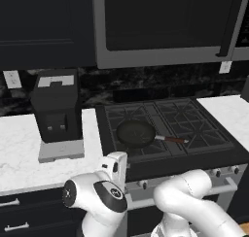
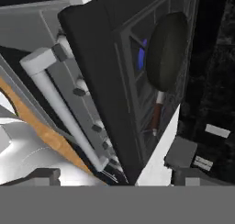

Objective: Turn off the front left burner of the stove.

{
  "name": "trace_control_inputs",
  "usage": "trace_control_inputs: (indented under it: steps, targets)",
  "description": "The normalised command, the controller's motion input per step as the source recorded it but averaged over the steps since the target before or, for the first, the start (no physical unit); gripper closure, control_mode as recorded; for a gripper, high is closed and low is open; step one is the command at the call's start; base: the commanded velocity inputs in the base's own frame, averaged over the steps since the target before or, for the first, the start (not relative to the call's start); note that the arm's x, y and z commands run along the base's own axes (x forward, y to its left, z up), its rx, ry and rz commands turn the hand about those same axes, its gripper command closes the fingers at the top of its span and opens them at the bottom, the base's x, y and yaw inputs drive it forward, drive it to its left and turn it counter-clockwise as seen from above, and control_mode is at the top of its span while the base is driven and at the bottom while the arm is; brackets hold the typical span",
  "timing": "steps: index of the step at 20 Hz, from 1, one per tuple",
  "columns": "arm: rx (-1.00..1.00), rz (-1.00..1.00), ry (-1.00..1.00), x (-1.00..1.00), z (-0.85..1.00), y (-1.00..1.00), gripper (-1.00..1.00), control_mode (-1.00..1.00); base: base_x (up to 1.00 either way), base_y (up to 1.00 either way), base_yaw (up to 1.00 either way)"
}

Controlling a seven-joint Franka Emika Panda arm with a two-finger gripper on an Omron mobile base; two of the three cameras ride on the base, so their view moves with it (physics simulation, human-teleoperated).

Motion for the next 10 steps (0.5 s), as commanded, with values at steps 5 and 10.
trace_control_inputs:
  steps: [5, 10]
  targets:
    - [-0.29, 0.25, 0.01, 0.06, -0.91, -0.05, -1.0, -1.0, 0.0, 0.0, 0.0]
    - [-0.03, 0.07, -0.01, 0.18, -0.81, -0.05, -1.0, -1.0, 0.0, 0.0, 0.0]
